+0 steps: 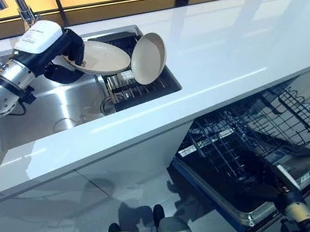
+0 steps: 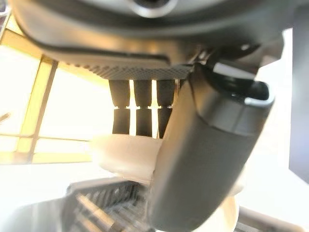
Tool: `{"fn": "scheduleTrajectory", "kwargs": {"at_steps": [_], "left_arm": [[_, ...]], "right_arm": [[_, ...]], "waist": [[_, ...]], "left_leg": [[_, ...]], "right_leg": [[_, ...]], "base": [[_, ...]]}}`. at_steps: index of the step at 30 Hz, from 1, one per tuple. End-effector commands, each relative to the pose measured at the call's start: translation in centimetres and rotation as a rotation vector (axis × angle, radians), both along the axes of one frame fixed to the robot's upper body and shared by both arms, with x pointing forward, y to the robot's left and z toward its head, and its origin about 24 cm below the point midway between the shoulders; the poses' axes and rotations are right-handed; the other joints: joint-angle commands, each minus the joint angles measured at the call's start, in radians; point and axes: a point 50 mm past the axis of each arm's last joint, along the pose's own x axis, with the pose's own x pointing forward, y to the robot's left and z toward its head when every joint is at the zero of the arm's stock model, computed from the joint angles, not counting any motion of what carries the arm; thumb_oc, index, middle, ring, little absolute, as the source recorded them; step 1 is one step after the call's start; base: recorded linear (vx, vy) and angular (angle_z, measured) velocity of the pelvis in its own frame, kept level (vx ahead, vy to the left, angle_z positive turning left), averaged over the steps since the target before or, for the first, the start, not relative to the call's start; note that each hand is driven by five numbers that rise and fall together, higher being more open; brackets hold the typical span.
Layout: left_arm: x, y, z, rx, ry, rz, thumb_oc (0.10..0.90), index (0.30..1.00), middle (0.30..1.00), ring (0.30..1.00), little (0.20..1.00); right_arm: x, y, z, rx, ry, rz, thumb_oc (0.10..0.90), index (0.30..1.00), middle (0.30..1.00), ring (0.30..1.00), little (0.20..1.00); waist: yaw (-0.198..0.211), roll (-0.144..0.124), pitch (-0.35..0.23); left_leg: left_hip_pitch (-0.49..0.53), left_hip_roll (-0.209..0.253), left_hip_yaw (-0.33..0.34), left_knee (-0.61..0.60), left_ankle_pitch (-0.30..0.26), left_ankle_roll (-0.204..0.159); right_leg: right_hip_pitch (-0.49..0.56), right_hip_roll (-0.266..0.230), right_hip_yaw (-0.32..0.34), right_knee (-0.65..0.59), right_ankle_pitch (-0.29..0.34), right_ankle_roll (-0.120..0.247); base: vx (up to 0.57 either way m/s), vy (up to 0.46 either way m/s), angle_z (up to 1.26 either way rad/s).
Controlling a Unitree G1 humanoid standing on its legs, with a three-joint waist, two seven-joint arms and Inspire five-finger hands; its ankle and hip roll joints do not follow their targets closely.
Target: Pick up plates and place into dishwasher.
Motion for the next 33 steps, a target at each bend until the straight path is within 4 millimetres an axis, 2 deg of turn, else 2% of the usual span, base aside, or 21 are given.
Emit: {"fn": "scheduleTrajectory", "kwargs": {"at_steps": [1, 3, 4, 6, 9, 17, 25, 33], "left_arm": [[-1.0, -0.2, 7.3, -0.232, -0.331, -0.064, 0.100, 0.300, 0.300, 0.300, 0.200], [-1.0, -0.3, 7.3, -0.243, -0.329, -0.072, 0.100, 0.300, 0.300, 0.300, 0.200], [-1.1, -1.0, 7.3, -0.281, -0.324, -0.114, 0.100, 0.300, 0.300, 0.300, 0.200], [-1.1, -1.5, 7.2, -0.290, -0.321, -0.132, 0.100, 0.300, 0.300, 0.300, 0.200], [-1.2, -3.1, 7.0, -0.309, -0.307, -0.205, 0.100, 0.300, 0.300, 0.300, 0.200], [-1.5, -5.5, 7.2, -0.319, -0.273, -0.311, 0.100, 0.300, 0.300, 0.300, 0.200], [-1.7, -7.5, 6.9, -0.346, -0.236, -0.417, 0.100, 0.300, 0.300, 0.300, 0.200], [-1.6, -9.5, 6.4, -0.349, -0.182, -0.521, 0.100, 0.300, 0.300, 0.300, 0.200]], "right_arm": [[2.0, -0.5, 9.0, -0.140, -0.563, -0.070, 0.800, 0.900, 0.900, 0.900, 0.900], [2.0, -0.4, 9.2, -0.151, -0.587, -0.079, 0.800, 0.900, 0.900, 0.900, 0.900], [2.0, 0.1, 10.2, -0.188, -0.701, -0.118, 0.800, 0.900, 0.900, 0.900, 0.900], [2.1, 0.3, 10.5, -0.211, -0.744, -0.146, 0.800, 0.900, 0.900, 0.900, 0.900], [2.3, 0.9, 12.4, -0.296, -0.925, -0.252, 0.800, 0.900, 0.900, 0.900, 0.900], [2.5, 2.3, 16.1, -0.459, -1.174, -0.316, 0.800, 0.900, 0.900, 0.900, 0.900], [3.7, 4.4, 18.8, -0.615, -1.292, -0.250, 0.800, 0.900, 0.900, 0.900, 0.900], [5.3, 5.8, 20.6, -0.857, -1.283, -0.139, 0.800, 0.900, 0.900, 0.900, 0.900]], "waist": [[-0.010, 0.033, -0.085], [-0.010, 0.034, -0.085], [-0.007, 0.038, -0.087], [-0.004, 0.041, -0.089], [0.008, 0.048, -0.091], [0.037, 0.052, -0.095], [0.070, 0.048, -0.102], [0.101, 0.035, -0.107]], "left_leg": [[-0.008, -0.042, 0.000, 0.007, -0.093, 0.022], [-0.008, -0.043, -0.001, 0.007, -0.094, 0.023], [-0.008, -0.044, -0.004, 0.007, -0.096, 0.026], [-0.008, -0.045, -0.007, 0.007, -0.097, 0.027], [-0.009, -0.048, -0.018, 0.007, -0.097, 0.029], [-0.014, -0.052, -0.031, 0.008, -0.087, 0.029], [-0.015, -0.054, -0.049, 0.009, -0.083, 0.027], [-0.018, -0.056, -0.066, 0.010, -0.081, 0.025]], "right_leg": [[-0.032, 0.034, 0.003, 0.039, -0.060, 0.096], [-0.033, 0.035, 0.004, 0.039, -0.060, 0.096], [-0.033, 0.036, 0.007, 0.039, -0.061, 0.097], [-0.032, 0.036, 0.007, 0.040, -0.062, 0.096], [-0.032, 0.040, 0.010, 0.043, -0.065, 0.094], [-0.031, 0.041, 0.002, 0.043, -0.060, 0.089], [-0.018, 0.036, -0.019, 0.039, -0.061, 0.087], [-0.009, 0.030, -0.041, 0.037, -0.061, 0.086]], "base": [[0.00, 0.029, -0.06], [0.00, 0.030, -0.11], [0.00, 0.030, -0.13], [0.00, 0.023, -0.09], [0.01, 0.022, -0.02], [0.00, 0.000, 0.00], [0.00, 0.000, 0.00], [-0.01, -0.011, 0.06]]}}
